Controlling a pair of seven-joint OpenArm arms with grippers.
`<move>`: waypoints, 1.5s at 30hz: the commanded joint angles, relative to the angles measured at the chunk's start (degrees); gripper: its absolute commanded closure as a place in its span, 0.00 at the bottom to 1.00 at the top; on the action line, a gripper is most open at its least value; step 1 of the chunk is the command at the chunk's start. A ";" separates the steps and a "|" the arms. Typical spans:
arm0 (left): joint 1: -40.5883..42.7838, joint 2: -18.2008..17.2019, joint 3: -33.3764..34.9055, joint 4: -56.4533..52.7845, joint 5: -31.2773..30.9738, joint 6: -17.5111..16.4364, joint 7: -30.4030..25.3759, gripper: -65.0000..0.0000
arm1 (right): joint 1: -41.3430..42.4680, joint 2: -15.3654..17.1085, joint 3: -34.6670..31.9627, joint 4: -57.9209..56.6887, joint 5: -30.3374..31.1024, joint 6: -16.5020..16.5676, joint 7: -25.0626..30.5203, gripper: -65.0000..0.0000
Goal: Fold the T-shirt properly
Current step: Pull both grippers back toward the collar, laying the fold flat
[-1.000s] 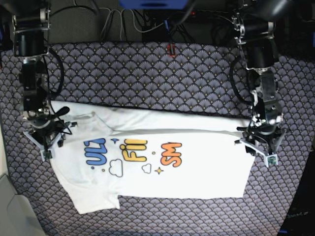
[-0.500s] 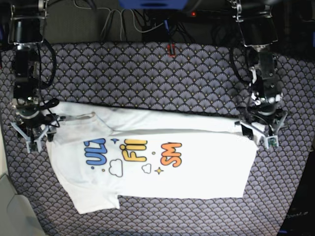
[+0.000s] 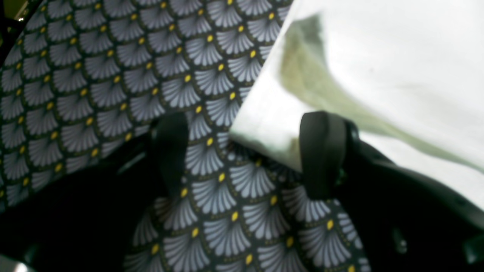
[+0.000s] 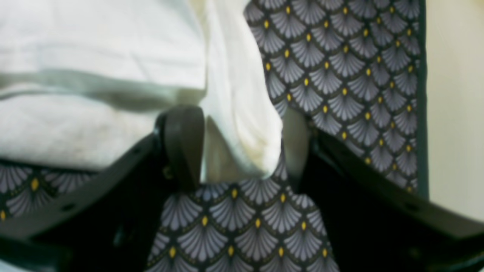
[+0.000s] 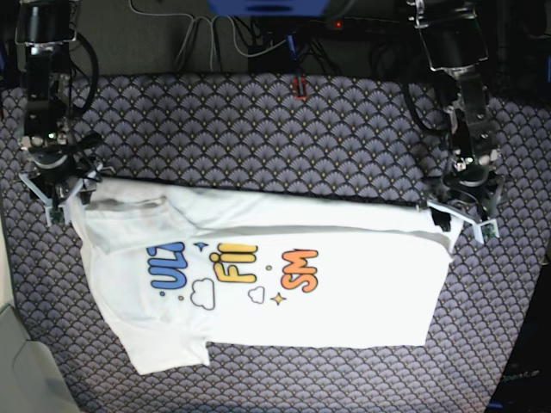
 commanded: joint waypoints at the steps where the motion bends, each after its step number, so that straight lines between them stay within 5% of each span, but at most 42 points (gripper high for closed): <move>1: -1.10 -0.45 0.02 0.91 0.04 -0.08 -1.33 0.31 | 0.71 0.88 0.47 1.07 0.12 -0.31 1.35 0.47; 19: -3.83 -0.80 0.02 -7.09 -0.31 -0.08 -1.33 0.31 | -0.17 0.00 0.38 0.28 -0.14 -0.31 1.35 0.48; 24: -3.83 -0.80 0.02 -7.18 -0.31 0.01 -1.33 0.32 | -0.17 0.00 0.38 -1.66 -0.14 -0.31 1.35 0.62; 38: -6.20 -1.68 0.02 -11.49 -0.40 -0.08 -1.33 1.00 | -1.76 0.35 0.38 -2.01 -0.14 -0.31 1.44 0.94; 45: -3.56 -1.68 -0.07 -6.13 -0.40 -0.08 -1.33 0.99 | -3.25 1.49 0.47 -1.57 -0.23 -0.31 1.52 1.00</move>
